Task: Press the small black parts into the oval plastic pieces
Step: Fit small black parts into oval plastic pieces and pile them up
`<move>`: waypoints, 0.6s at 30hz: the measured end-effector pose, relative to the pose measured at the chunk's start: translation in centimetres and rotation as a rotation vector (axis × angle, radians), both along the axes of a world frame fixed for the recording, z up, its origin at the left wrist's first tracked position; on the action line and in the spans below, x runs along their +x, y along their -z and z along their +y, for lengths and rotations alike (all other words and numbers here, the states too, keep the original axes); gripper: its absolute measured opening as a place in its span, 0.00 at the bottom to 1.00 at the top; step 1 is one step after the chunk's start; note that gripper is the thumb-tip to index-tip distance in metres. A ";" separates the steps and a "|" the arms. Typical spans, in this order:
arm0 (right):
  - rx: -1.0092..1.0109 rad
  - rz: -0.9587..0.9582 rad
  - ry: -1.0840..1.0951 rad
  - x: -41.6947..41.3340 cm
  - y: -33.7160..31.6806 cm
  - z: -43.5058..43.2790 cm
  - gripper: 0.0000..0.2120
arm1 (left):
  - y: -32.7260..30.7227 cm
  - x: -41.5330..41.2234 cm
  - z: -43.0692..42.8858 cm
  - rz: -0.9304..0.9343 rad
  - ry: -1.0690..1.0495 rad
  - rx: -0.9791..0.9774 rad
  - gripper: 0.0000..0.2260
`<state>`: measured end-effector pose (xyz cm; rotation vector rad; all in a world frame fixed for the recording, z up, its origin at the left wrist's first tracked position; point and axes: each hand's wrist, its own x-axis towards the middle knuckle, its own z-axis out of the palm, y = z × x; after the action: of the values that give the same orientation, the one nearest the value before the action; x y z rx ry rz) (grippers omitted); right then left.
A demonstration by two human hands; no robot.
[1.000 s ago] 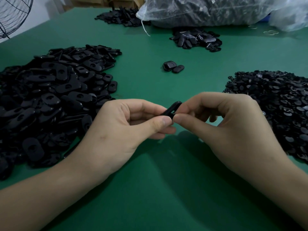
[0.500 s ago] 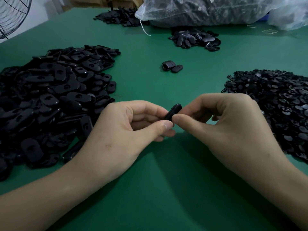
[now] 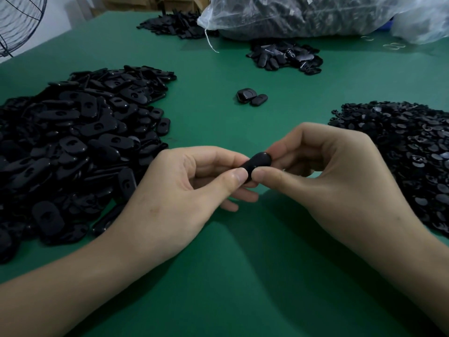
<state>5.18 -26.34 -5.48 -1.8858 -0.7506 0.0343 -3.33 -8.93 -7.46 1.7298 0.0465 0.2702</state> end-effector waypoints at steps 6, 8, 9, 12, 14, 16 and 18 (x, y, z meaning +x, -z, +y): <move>0.040 0.090 -0.100 0.1 -0.2 -0.2 0.09 | -0.1 0.0 0.2 -0.016 0.022 0.016 0.04; 0.103 0.183 -0.150 0.1 -0.2 -0.2 0.09 | -0.1 -0.1 0.3 -0.041 0.034 0.038 0.03; 0.137 0.232 -0.168 0.1 -0.2 -0.1 0.09 | -0.2 -0.1 0.3 -0.057 0.033 0.040 0.03; 0.213 0.371 -0.193 -0.1 0.0 0.0 0.10 | -0.2 -0.1 0.1 -0.119 0.002 0.048 0.03; 0.261 0.471 -0.206 -0.2 0.2 0.1 0.11 | -0.2 -0.2 0.1 -0.161 -0.025 0.060 0.03; 0.302 0.564 -0.216 -0.4 0.2 0.2 0.12 | -0.2 -0.3 0.0 -0.200 -0.046 0.094 0.03; 0.320 0.628 -0.226 -0.6 0.2 0.3 0.12 | -0.3 -0.4 -0.2 -0.235 -0.074 0.160 0.04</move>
<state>4.58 -26.05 -5.66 -1.3622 -0.4888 0.5876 -3.73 -9.14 -7.20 1.8461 -0.0852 0.5424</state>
